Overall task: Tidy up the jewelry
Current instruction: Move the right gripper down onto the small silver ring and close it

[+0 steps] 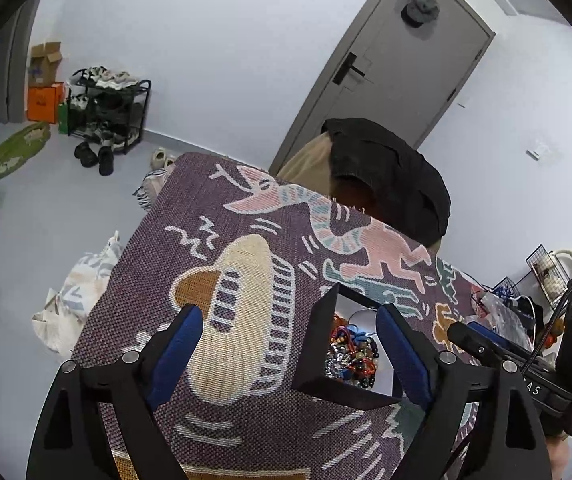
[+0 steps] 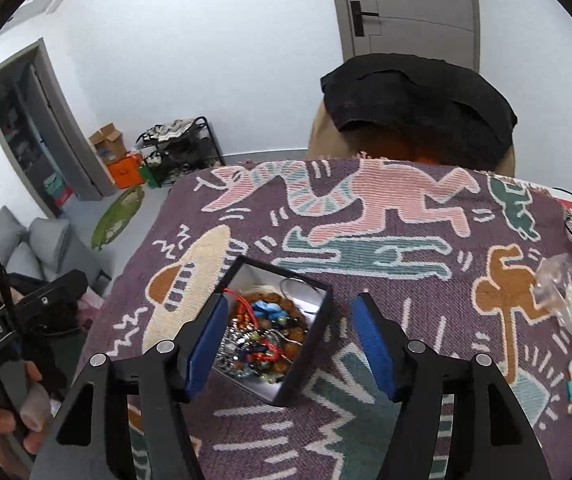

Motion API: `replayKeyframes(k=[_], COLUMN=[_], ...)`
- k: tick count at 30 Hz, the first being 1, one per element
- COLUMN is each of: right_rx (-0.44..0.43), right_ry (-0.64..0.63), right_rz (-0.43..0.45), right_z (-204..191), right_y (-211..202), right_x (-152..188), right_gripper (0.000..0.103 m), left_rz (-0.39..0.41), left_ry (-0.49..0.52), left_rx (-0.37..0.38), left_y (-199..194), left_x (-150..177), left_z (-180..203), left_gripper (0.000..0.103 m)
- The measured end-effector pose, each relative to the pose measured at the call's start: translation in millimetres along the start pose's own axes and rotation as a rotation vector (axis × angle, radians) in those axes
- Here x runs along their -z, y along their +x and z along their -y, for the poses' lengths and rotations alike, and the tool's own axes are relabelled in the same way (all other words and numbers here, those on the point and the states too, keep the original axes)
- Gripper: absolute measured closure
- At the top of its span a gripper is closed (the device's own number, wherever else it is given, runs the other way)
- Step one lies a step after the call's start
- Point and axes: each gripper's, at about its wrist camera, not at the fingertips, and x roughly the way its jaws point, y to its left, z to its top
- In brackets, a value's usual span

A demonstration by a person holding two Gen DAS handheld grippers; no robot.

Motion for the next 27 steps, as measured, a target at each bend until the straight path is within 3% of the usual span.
replayKeyframes(k=[10, 27], right_rx=[0.072, 0.180], right_ry=[0.038, 0.258], right_rz=[0.006, -0.072], right_z=[35, 151], right_y=[-9, -20], right_x=[12, 69], right_gripper=[0.033, 0.033], left_rz=[-0.030, -0.096], left_ry=[0.025, 0.066], left_rx=[0.027, 0.052], left_y=[17, 46], left_x=[6, 27], left_z=[21, 52], left_gripper=[0.014, 0.014])
